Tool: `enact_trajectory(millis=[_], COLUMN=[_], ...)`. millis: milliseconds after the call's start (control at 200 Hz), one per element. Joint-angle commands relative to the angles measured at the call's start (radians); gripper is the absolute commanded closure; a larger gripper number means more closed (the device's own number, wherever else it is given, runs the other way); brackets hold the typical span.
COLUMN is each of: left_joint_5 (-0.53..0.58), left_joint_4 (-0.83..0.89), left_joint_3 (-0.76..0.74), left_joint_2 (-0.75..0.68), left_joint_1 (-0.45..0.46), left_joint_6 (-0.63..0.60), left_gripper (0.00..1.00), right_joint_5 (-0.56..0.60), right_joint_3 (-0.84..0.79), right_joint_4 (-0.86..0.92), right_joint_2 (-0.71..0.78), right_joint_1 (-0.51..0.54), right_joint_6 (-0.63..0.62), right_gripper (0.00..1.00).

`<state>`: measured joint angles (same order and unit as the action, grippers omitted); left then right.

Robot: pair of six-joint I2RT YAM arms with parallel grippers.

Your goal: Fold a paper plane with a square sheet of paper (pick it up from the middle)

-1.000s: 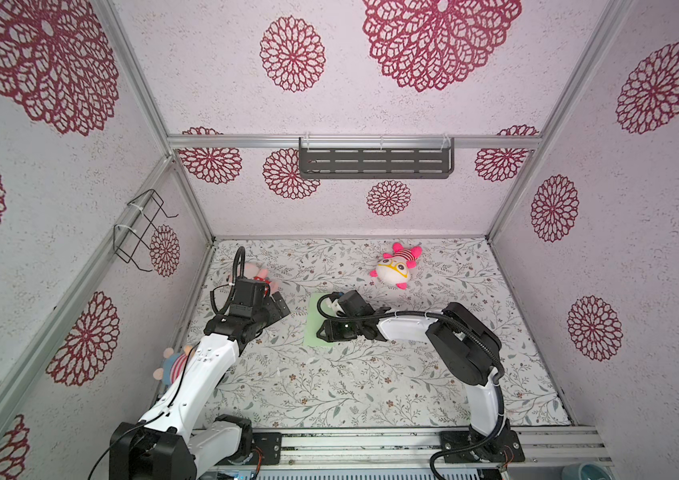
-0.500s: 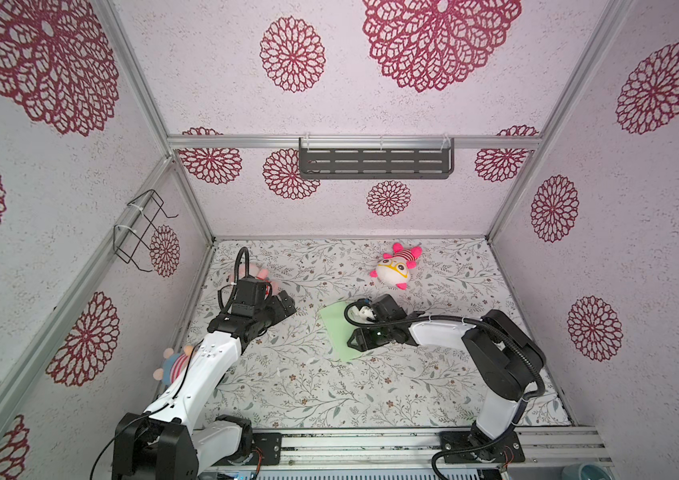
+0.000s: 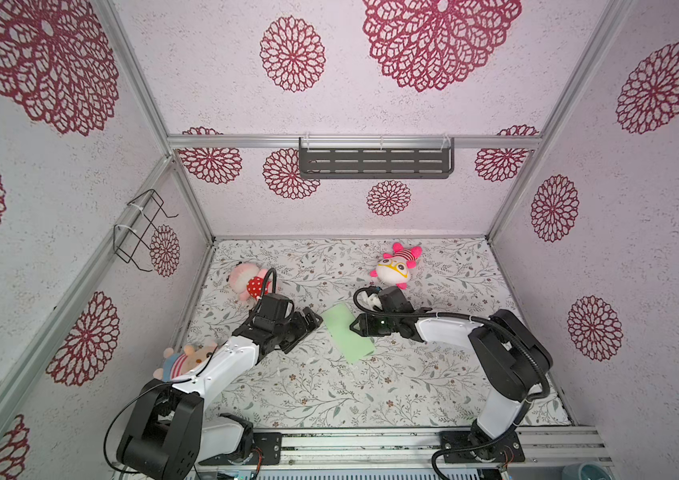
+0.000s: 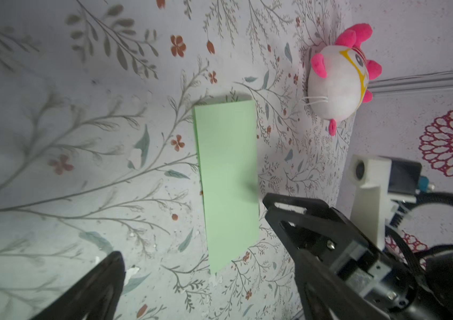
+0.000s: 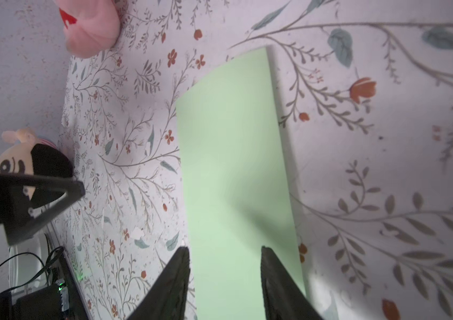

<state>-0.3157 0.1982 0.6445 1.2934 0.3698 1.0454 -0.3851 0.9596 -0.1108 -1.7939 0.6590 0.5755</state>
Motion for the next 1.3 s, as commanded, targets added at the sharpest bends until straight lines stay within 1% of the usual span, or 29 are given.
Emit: enact_trajectory(millis=[0, 120, 200, 295, 455, 610, 720, 956, 1131, 1211, 1296], left_joint_5=[-0.013, -0.009, -0.014, -0.026, -0.053, -0.087, -0.112, -0.105, -0.102, -0.118, -0.147], left_joint_4=[-0.12, -0.168, -0.186, -0.21, -0.281, -0.366, -0.408, -0.409, -0.392, -0.404, -0.462], left_joint_3=[-0.034, -0.046, -0.035, -0.024, -0.026, -0.031, -0.032, -0.036, -0.013, -0.007, -0.019], left_joint_2=[0.026, 0.066, 0.098, 0.139, 0.206, 0.275, 0.323, 0.377, 0.425, 0.446, 0.446], left_joint_1=[0.038, 0.063, 0.08, 0.103, 0.127, 0.14, 0.146, 0.157, 0.155, 0.156, 0.156], left_joint_6=[0.1, 0.134, 0.143, 0.158, 0.195, 0.223, 0.243, 0.231, 0.152, 0.125, 0.123], left_gripper=[0.0, 0.03, 0.07, 0.12, 0.24, 0.35, 0.41, 0.44, 0.45, 0.46, 0.46], right_joint_5=[0.0, -0.002, -0.002, 0.01, 0.011, 0.009, 0.005, -0.016, -0.028, -0.031, -0.037], right_joint_3=[0.05, 0.093, 0.1, 0.079, 0.023, 0.004, -0.001, -0.013, -0.02, -0.025, -0.03], right_joint_4=[0.026, 0.024, 0.012, -0.015, -0.083, -0.1, -0.108, -0.146, -0.147, -0.147, -0.154], right_joint_2=[-0.03, -0.08, -0.102, -0.12, -0.133, -0.14, -0.145, -0.155, -0.146, -0.143, -0.14], right_joint_1=[-0.007, -0.015, -0.019, -0.025, -0.031, -0.034, -0.039, -0.045, -0.047, -0.047, -0.048], right_joint_6=[-0.021, -0.034, -0.025, 0.014, 0.113, 0.166, 0.198, 0.258, 0.262, 0.262, 0.267], right_gripper=[0.56, 0.57, 0.57, 0.58, 0.59, 0.59, 0.59, 0.59, 0.59, 0.59, 0.59])
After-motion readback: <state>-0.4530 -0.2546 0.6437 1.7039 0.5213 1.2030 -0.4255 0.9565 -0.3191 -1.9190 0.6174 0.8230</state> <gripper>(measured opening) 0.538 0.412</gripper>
